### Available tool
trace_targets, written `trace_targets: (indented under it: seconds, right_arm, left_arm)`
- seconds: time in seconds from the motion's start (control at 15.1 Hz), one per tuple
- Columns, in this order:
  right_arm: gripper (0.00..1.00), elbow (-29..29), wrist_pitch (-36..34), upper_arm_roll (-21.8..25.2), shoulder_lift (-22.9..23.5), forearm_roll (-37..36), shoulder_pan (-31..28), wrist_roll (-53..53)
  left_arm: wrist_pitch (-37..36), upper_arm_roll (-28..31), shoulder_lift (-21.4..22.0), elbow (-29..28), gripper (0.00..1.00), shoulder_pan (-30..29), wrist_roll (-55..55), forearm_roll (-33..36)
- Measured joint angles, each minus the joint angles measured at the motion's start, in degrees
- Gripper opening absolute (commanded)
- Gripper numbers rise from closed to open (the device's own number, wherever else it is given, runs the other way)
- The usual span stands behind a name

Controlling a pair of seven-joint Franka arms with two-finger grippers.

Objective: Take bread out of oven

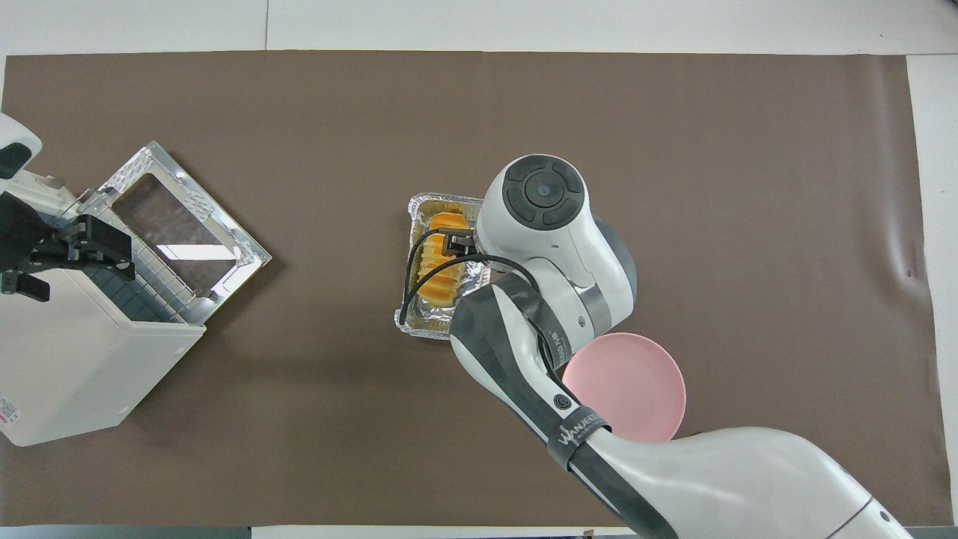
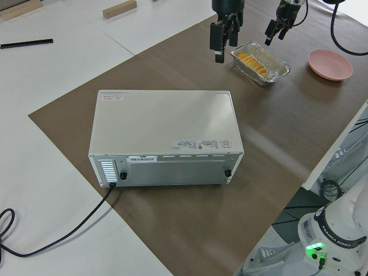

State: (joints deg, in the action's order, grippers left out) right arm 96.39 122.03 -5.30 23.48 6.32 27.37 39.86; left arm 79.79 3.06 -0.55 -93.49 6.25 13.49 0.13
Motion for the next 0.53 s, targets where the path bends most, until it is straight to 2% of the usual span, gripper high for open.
trace_targets:
  seconds: [0.2, 0.27, 0.33, 0.4, 0.53]
  right_arm:
    - [1.00, 3.67, 5.06, 0.15, 0.43, 1.95, -0.04, 3.38]
    - [0.97, 4.78, 6.54, 0.14, 0.46, 2.27, -0.02, 3.91]
    - [0.89, 5.95, 7.97, 0.14, 0.47, 2.64, -0.02, 4.10]
    - [0.77, 7.14, 9.27, 0.14, 0.48, 2.85, -0.02, 4.24]
    - [0.25, 8.95, 10.46, 0.14, 0.47, 3.14, -0.02, 4.27]
  left_arm:
    - [0.21, 0.00, 2.58, -3.15, 1.00, 0.00, -1.04, 0.04]
    - [0.98, 0.01, 3.14, -3.80, 1.00, -0.01, -2.52, 0.08]
    - [1.67, 0.05, 3.44, -4.14, 1.00, -0.05, -4.08, 0.16]
    - [2.15, 0.14, 3.52, -4.29, 1.00, -0.17, -5.44, 0.28]
    - [2.94, 0.23, 3.51, -4.43, 1.00, -0.73, -7.54, 0.31]
